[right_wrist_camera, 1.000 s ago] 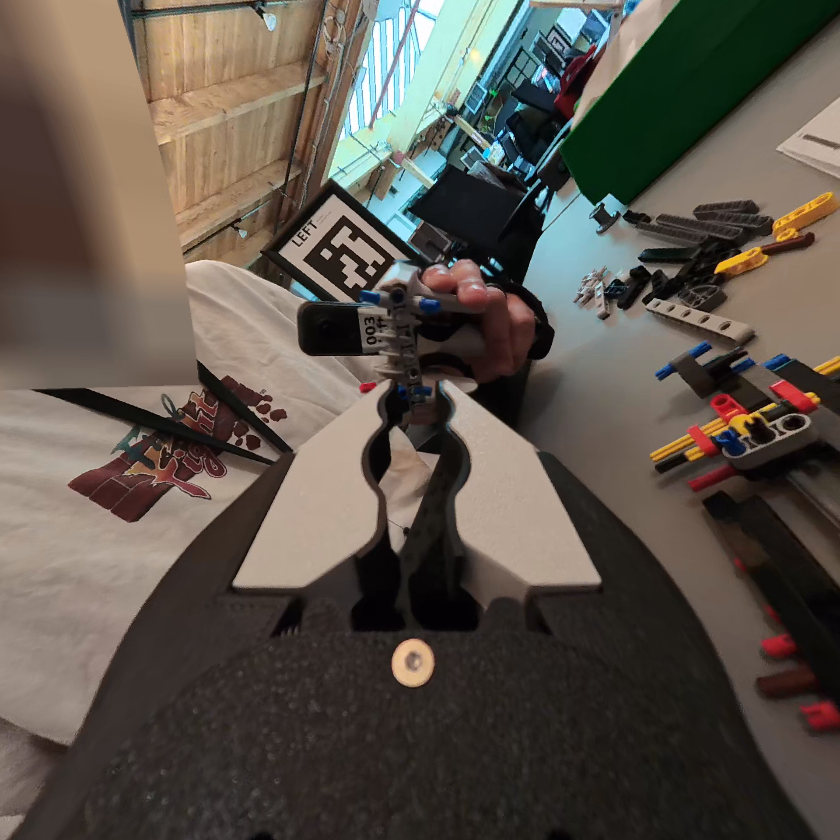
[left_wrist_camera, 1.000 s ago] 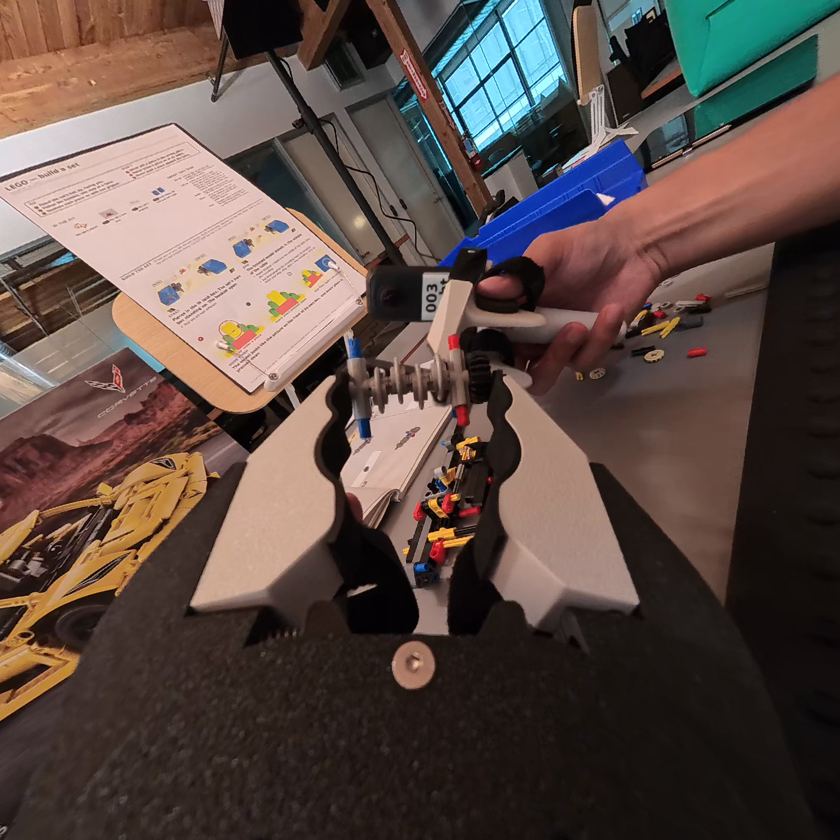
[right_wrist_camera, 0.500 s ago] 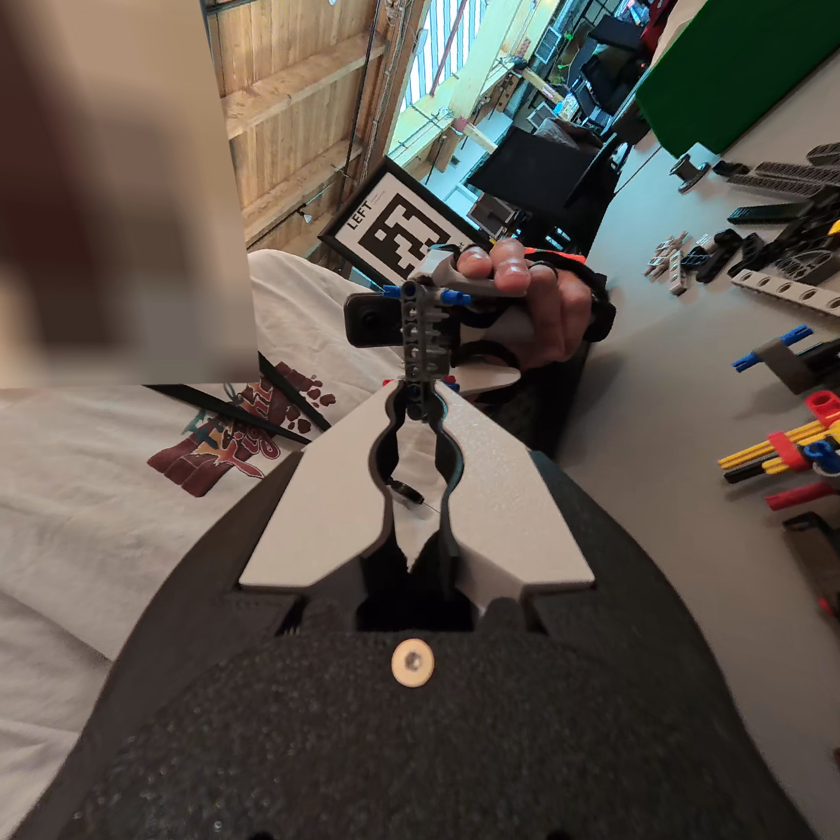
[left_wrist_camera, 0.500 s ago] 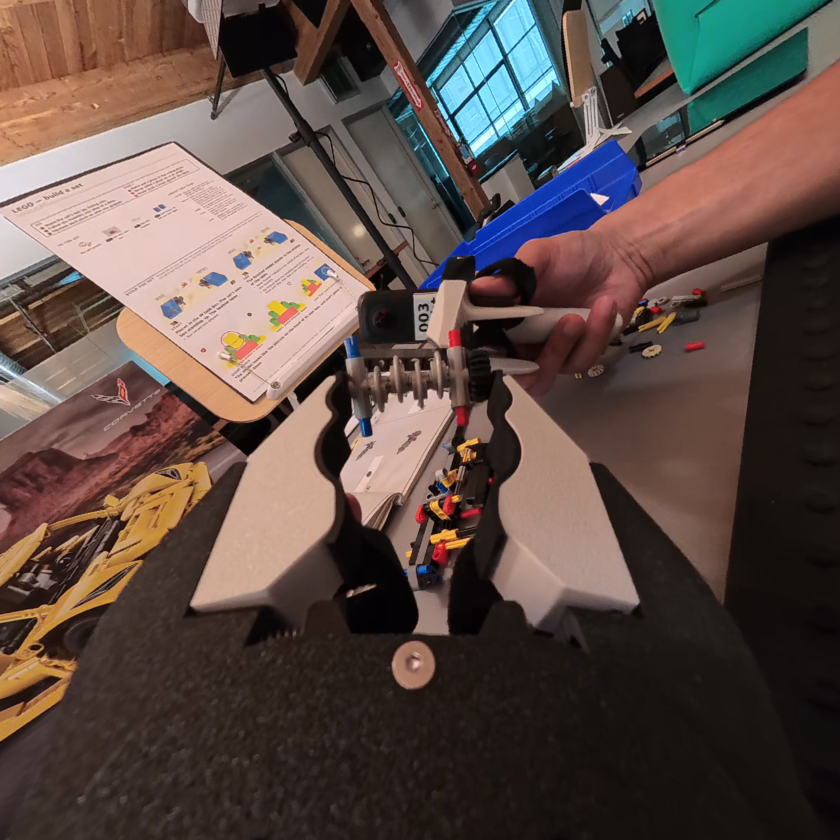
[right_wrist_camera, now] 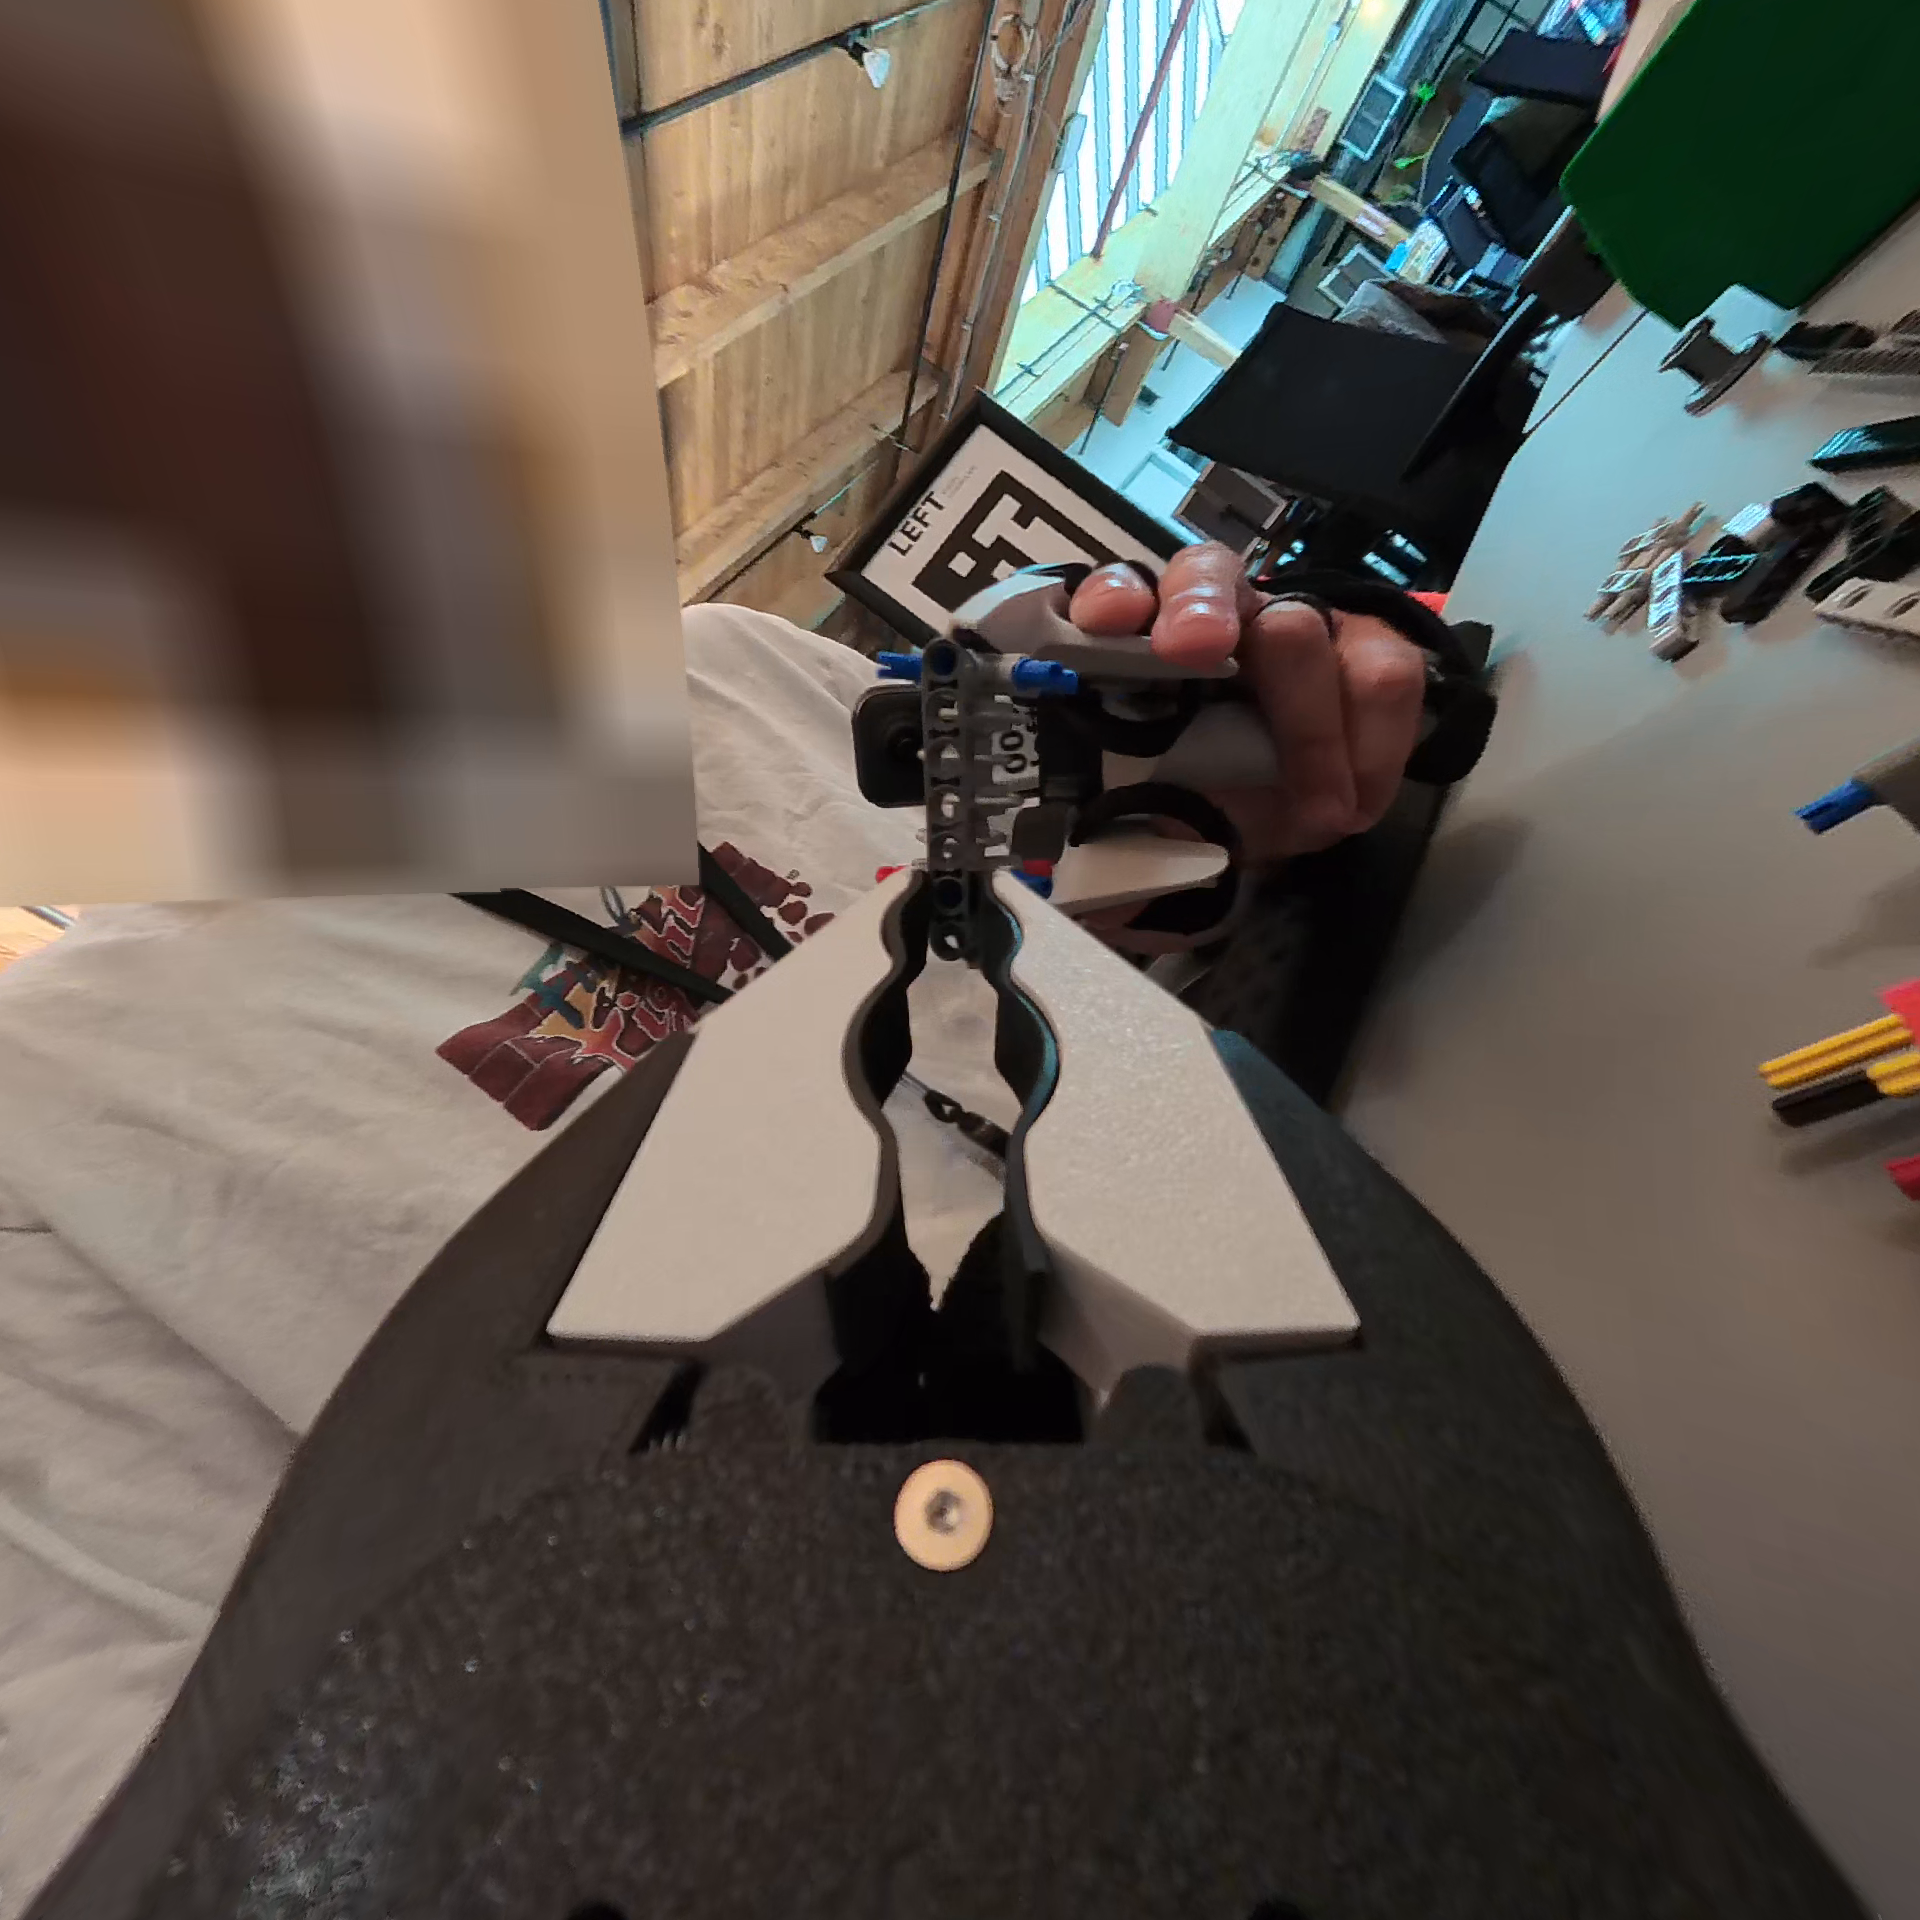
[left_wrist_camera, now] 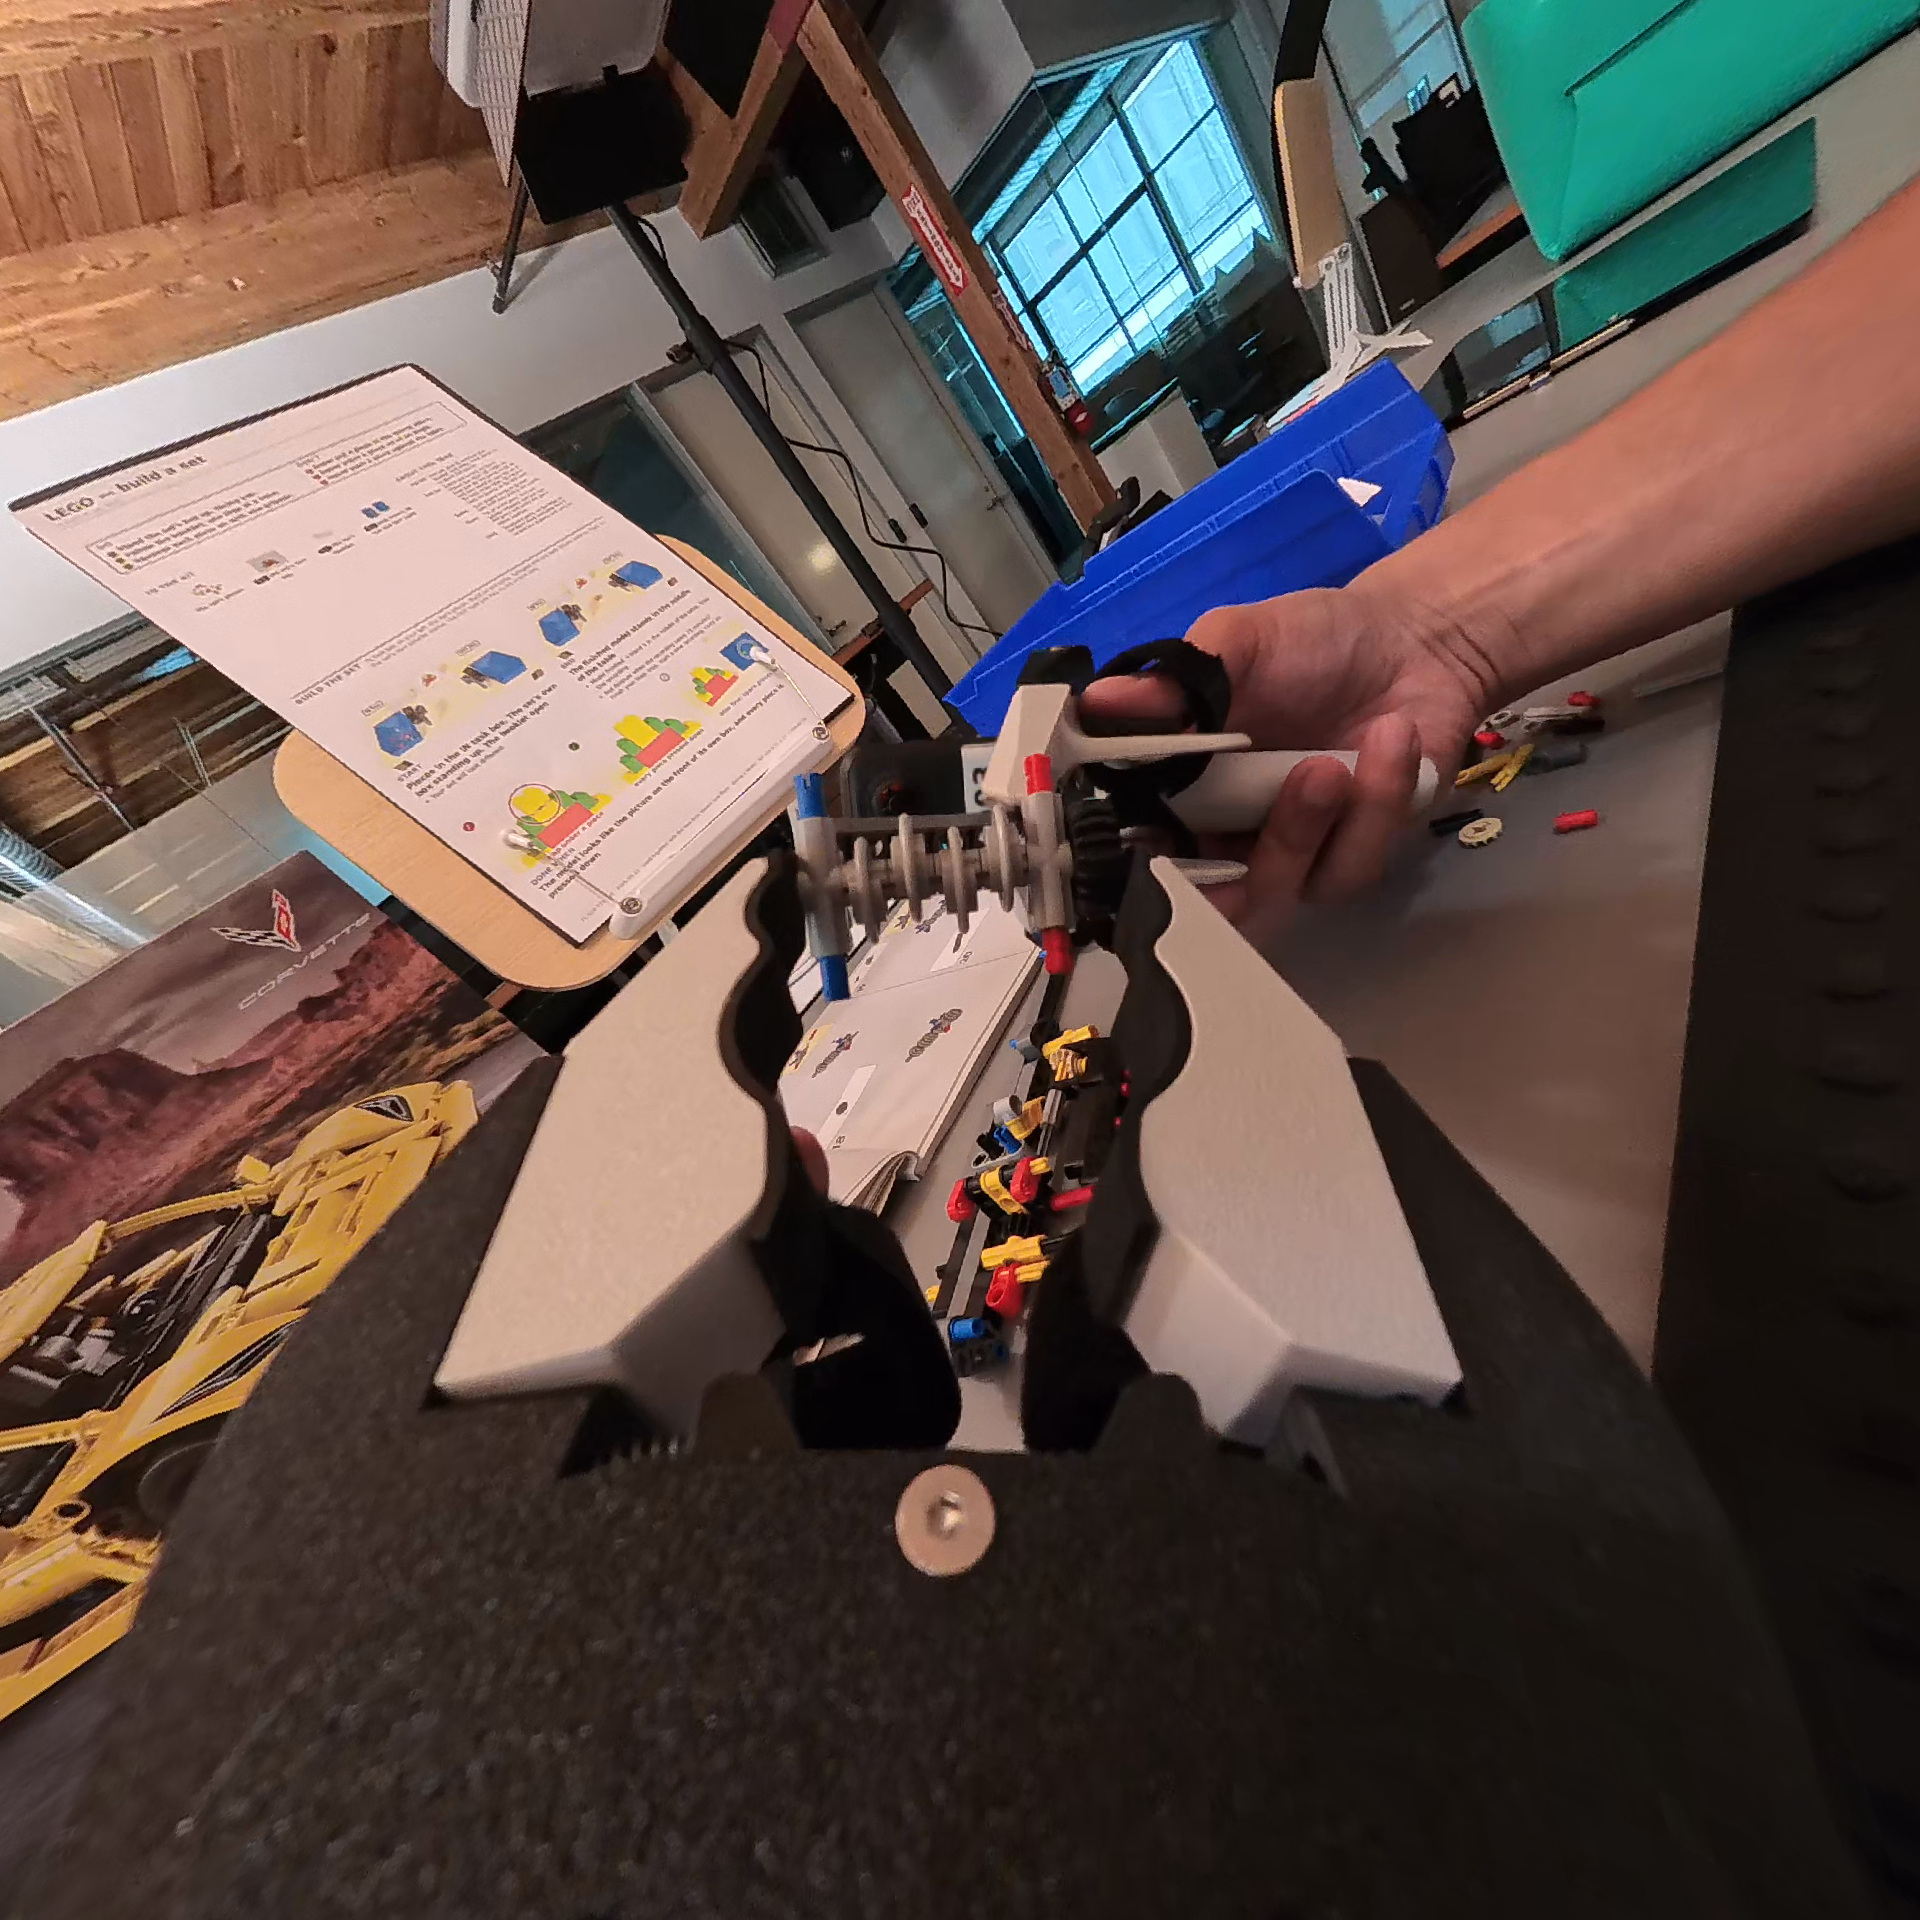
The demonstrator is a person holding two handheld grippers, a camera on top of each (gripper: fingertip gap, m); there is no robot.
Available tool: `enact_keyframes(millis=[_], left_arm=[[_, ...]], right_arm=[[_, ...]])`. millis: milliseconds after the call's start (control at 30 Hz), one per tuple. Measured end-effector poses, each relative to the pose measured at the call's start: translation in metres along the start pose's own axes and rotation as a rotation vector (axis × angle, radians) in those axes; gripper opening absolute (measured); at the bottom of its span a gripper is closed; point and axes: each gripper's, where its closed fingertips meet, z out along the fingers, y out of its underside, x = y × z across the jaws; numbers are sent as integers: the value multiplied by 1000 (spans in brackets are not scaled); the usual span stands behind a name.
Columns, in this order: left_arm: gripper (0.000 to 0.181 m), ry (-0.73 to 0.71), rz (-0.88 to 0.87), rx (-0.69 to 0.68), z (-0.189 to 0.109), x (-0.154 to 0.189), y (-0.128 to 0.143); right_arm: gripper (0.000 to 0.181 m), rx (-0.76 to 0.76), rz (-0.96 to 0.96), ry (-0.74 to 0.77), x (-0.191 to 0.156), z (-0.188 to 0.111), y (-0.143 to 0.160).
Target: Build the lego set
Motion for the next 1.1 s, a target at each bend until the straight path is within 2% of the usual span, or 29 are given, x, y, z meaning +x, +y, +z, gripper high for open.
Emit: enact_keyframes(millis=[167,333,467,600,667,733,800,1000,1100], left_arm=[[59,-11,23,-24,0,-1,4],[59,-6,10,-70,0,-1,11],[59,4,-31,-187,2,1,29],[59,-7,-14,-231,4,2,34],[60,-7,-43,-250,6,4,35],[59,-7,-74,-222,7,5,29],[59,-6,-27,-237,7,7,33],[59,20,69,-81,2,9,14],[59,19,83,-42,-1,9,9]], right_arm=[[7,15,38,-42,-2,1,0],[7,15,4,39,5,-1,-1],[6,1,-40,180,19,-8,-2],[6,-1,-54,224,23,-11,-1],[6,-10,-91,317,35,-14,1],[6,-18,-105,299,30,-12,3],[6,-18,-109,326,33,-14,4],[6,4,-16,71,10,-3,11],[6,-28,-8,16,4,5,15]])
